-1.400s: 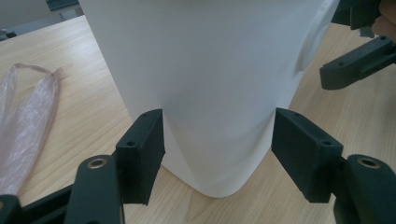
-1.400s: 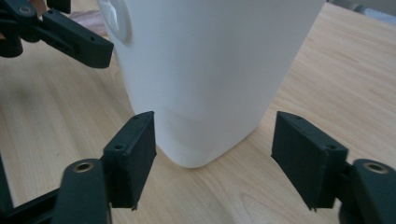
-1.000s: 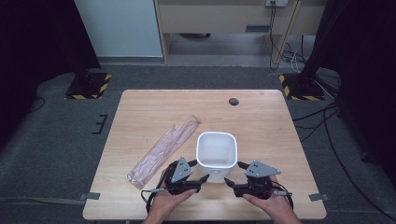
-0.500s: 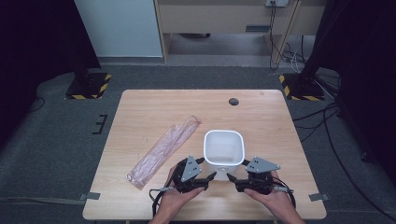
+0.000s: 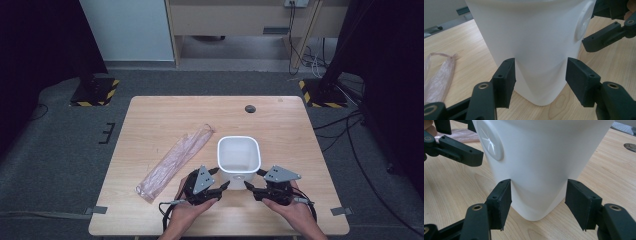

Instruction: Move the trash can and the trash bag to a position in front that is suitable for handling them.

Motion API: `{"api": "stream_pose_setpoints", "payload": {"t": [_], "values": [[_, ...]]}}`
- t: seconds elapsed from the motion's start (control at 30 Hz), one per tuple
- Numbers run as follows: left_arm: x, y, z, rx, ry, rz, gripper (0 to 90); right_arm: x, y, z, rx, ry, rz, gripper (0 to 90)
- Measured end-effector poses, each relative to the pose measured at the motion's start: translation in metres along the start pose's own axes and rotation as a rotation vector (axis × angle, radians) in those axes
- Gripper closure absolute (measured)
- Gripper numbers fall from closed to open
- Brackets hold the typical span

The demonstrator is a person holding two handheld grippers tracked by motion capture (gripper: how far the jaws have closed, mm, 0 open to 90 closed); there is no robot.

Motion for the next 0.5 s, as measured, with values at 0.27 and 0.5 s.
{"api": "stream_pose_setpoints", "payload": {"t": [0.27,0.5], "values": [[0.003,-0.006,0.002,0.032,0.011,0.014,31.1,-0.001,-0.004,-0.001,0.008,-0.009,0.001,31.8],[0.011,-0.017,-0.003,0.047,-0.041,0.048,18.9,0.002,0.002,-0.004,-0.030,-0.030,-0.022,7.1]]}}
Point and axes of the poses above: each handheld gripper's, and its own axes: x roughly backward along the jaws, z roughly out of its top, y roughly to its right, the point moved 7 cm from there along -x, roughly forward along the jaws, and after that the axes turned 14 degrees about y, right-handed, at the moved point
